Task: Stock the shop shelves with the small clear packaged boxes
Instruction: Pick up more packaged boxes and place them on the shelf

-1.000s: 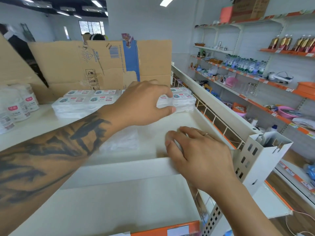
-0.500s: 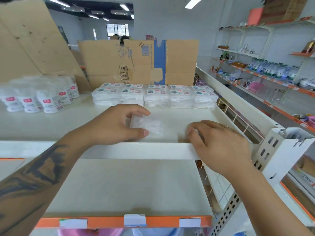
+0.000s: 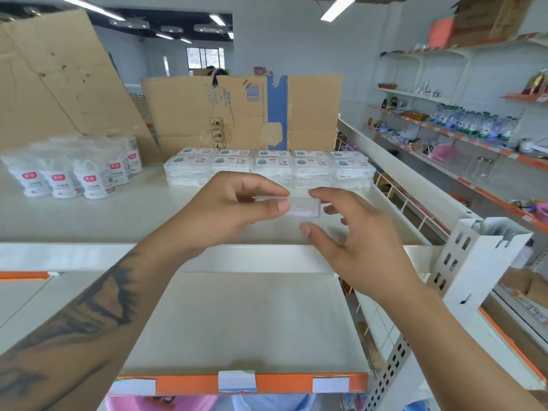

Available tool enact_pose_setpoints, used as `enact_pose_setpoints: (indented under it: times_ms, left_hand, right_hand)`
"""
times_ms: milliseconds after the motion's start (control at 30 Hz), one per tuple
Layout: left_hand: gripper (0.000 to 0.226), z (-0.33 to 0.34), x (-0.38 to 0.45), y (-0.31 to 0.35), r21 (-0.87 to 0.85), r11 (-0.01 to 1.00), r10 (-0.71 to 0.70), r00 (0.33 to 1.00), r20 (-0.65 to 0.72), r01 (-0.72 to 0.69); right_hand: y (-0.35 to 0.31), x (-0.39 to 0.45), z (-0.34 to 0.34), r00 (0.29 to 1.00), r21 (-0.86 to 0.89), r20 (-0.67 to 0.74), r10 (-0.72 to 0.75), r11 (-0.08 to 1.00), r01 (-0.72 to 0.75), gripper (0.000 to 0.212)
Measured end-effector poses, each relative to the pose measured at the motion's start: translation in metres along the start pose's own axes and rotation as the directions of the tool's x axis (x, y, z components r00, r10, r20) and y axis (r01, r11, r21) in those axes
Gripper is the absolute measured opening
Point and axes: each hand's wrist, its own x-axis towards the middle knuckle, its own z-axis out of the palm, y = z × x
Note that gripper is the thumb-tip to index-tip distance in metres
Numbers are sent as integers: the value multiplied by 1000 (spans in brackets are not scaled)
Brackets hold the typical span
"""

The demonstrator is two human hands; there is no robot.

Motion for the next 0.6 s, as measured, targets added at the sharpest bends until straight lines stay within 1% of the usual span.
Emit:
enact_pose_setpoints:
  times_ms: [100, 133, 200, 267, 300, 367, 500, 567, 600]
  left_hand:
    - [28, 0, -1, 7, -100, 995, -17, 1000, -11, 16]
    - [33, 0, -2, 9, -132, 991, -25, 999, -23, 22]
    - [46, -1, -4, 12, -192, 981, -38, 998, -56, 26]
    - [41, -3, -7, 14, -260, 965, -42, 996, -82, 20]
    - [38, -3, -9, 15, -299, 954, -52, 995, -87, 24]
    - [38, -4, -12, 16, -342, 939, -77, 994, -84, 44]
    - [38, -3, -15, 18, -365, 928, -122, 988, -98, 78]
    - [37, -3, -15, 17, -408, 909, -144, 982, -124, 82]
    - [36, -2, -15, 16, -452, 887, -163, 978, -127, 90]
  right_hand:
    - [-3, 4, -3, 997, 65, -72, -41, 997, 45, 35]
    - [-5, 6, -4, 998, 122, -68, -19, 992, 27, 32]
    - [-10, 9, -7, 997, 301, -35, 67, 952, -53, 25]
    - [-16, 12, -8, 991, 458, -7, 131, 882, -113, 19]
    - [-18, 14, -9, 989, 503, -6, 149, 855, -126, 19]
    - [-22, 16, -9, 983, 550, 0, 185, 821, -155, 22]
    - [-32, 19, -8, 967, 597, 32, 253, 771, -221, 29]
    - [-38, 20, -8, 956, 642, 76, 285, 719, -265, 31]
    - [-41, 20, -7, 948, 674, 103, 302, 680, -290, 37]
